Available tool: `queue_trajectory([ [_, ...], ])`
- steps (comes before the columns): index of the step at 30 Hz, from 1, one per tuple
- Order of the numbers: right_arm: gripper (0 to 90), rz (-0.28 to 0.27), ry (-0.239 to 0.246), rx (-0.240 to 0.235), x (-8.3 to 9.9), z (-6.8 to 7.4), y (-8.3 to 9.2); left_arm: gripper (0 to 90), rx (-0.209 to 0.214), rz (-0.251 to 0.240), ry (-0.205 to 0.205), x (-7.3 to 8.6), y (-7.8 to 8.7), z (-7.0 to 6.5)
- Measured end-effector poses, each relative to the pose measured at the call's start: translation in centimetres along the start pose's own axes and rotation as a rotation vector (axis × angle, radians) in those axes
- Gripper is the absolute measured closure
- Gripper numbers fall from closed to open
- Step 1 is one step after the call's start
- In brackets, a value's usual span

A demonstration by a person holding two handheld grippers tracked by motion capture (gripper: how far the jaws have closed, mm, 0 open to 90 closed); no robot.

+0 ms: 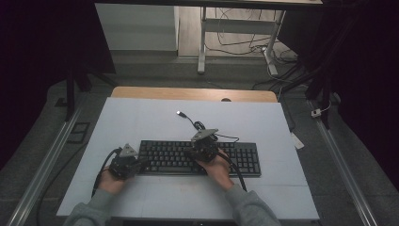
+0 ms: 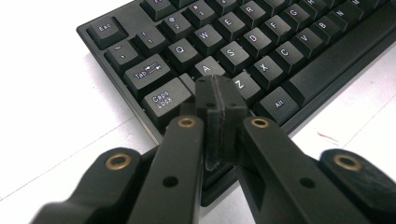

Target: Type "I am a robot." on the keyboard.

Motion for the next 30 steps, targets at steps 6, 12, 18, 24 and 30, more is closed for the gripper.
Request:
queue_trajectory([
  [6, 89.8, -0.012, 0.006, 0.013, -0.1, 0.1, 0.2, 88.8, -0.002, 0.0, -0.001, 0.0, 0.0, 0.0],
  [12, 89.8, -0.058, 0.005, 0.001, -0.8, 0.1, 1.4, 88.4, -0.001, -0.031, 0.0, -0.2, 0.4, -0.1],
  [18, 89.8, -0.07, -0.003, 0.002, -0.5, -0.5, 2.5, 87.3, 0.002, -0.066, 0.001, -0.5, 1.0, -0.3],
  [24, 75.6, -0.086, -0.014, 0.003, 0.0, -1.0, 3.7, 77.5, 0.009, -0.102, 0.001, -0.8, 1.6, -0.5],
  [30, 59.2, -0.098, -0.031, 0.02, 0.5, -1.5, 4.9, 56.5, 0.021, -0.117, 0.023, -0.8, 1.8, -0.4],
])
Point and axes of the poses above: each handheld gripper's, and its own axes: y roughly backward along the jaws, x roughly out of its underside, z roughly to its left, the point moved 6 cm from there along -y, roughly forward along the jaws, and after that the axes turned 14 degrees about x, right-handed, at the moved point
